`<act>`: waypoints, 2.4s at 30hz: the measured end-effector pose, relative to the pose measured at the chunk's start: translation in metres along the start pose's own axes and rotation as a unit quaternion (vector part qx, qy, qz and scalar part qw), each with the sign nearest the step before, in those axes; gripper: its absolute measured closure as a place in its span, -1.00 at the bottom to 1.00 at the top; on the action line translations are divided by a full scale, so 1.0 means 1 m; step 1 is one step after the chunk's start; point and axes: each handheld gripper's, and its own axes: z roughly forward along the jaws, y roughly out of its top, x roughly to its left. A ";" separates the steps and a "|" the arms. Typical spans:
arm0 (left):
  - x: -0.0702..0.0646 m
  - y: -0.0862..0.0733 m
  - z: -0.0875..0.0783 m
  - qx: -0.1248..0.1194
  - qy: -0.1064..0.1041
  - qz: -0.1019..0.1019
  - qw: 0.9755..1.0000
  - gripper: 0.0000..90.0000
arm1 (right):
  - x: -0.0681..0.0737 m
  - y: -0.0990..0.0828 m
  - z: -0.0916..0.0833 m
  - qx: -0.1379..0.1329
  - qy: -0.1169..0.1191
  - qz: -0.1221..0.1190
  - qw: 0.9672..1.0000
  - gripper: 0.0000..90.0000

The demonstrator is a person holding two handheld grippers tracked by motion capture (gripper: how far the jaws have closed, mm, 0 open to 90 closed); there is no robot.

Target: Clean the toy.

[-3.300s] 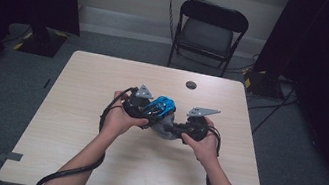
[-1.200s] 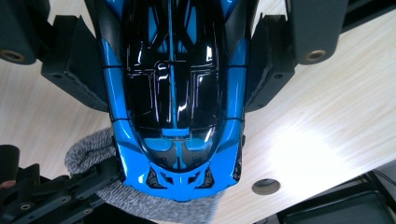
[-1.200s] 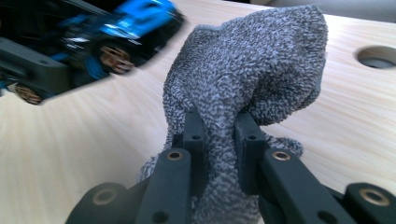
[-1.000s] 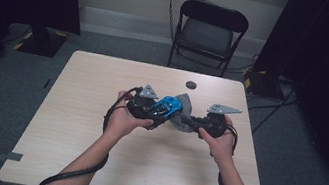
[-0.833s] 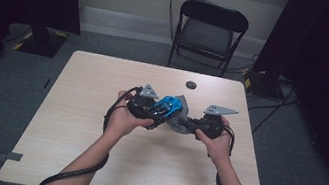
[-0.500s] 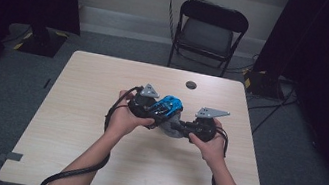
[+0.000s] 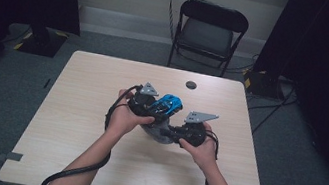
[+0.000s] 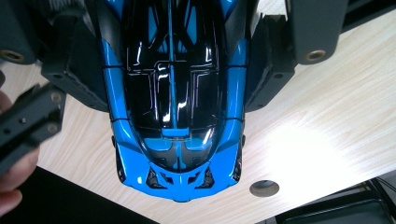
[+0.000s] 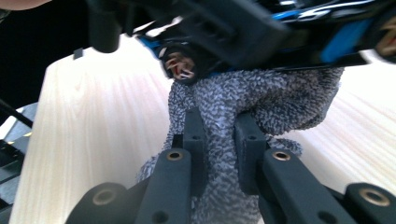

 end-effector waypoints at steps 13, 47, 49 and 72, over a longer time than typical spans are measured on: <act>0.009 -0.001 -0.004 -0.008 0.014 -0.013 1.000 -0.37 | 0.012 -0.011 0.012 0.050 0.025 -0.031 0.998 0.73; 0.001 -0.022 -0.004 0.005 -0.003 -0.010 1.000 -0.37 | -0.034 -0.003 -0.032 -0.010 -0.084 0.026 0.996 0.72; 0.002 -0.022 -0.003 0.006 -0.004 -0.008 1.000 -0.37 | -0.033 -0.004 -0.030 -0.008 -0.080 0.025 0.996 0.72; 0.004 -0.011 0.008 0.000 0.000 -0.024 1.000 -0.37 | 0.002 -0.007 0.005 0.017 0.002 -0.017 1.000 0.72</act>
